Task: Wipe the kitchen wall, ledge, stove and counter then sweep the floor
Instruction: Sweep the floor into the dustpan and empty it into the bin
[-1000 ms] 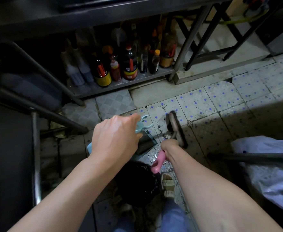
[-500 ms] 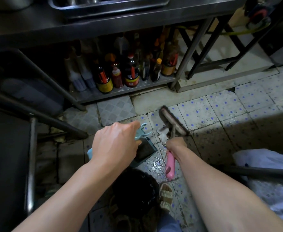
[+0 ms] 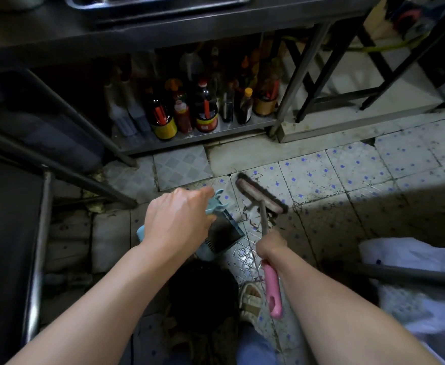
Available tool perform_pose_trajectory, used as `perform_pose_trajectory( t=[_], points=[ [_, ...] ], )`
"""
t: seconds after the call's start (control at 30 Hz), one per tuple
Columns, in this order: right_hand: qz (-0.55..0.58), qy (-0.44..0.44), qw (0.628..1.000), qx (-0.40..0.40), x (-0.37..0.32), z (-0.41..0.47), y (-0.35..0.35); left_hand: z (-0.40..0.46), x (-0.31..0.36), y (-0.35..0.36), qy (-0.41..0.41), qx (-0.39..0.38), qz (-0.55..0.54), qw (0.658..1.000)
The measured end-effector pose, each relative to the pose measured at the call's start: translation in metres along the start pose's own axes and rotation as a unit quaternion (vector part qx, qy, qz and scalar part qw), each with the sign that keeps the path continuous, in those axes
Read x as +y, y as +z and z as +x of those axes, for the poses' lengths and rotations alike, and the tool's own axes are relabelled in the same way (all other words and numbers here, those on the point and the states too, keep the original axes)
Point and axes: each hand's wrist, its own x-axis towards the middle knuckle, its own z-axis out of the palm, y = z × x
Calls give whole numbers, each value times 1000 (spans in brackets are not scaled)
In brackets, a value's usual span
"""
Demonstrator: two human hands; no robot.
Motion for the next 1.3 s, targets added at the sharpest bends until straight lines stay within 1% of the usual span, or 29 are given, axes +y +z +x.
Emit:
perform_pose_trajectory(
  t=[0.13, 0.27, 0.37, 0.5, 0.7, 0.87, 0.97, 1.07, 1.2, 1.3],
  points=[
    [-15, 13, 999, 33, 11, -11, -5, -4, -2, 3, 24, -5, 5, 1000],
    [50, 19, 998, 45, 13, -25, 2, -8, -8, 4, 53, -5, -3, 999],
    [119, 41, 990, 62, 18, -36, 12, -10, -15, 3, 82, -7, -2, 997],
    [131, 63, 986, 85, 23, -43, 7, -9, -17, 2, 100, -12, -1, 995],
    [176, 72, 978, 81, 22, -19, -12, -3, -14, 8, 89, -6, -1, 996],
    [169, 86, 980, 58, 15, 2, -13, 9, -9, 9, 66, -7, 2, 998],
    [184, 68, 980, 37, 4, 8, -1, 15, -6, 9, 62, -12, -2, 998],
    [185, 80, 978, 44, -6, 7, 13, 18, -4, 9, 62, -15, 1, 998],
    [196, 66, 977, 42, -14, 0, 33, 20, -5, 9, 66, -16, -8, 998],
    [179, 52, 982, 12, -19, -8, 48, 18, -9, 10, 71, -13, -11, 997]
  ],
)
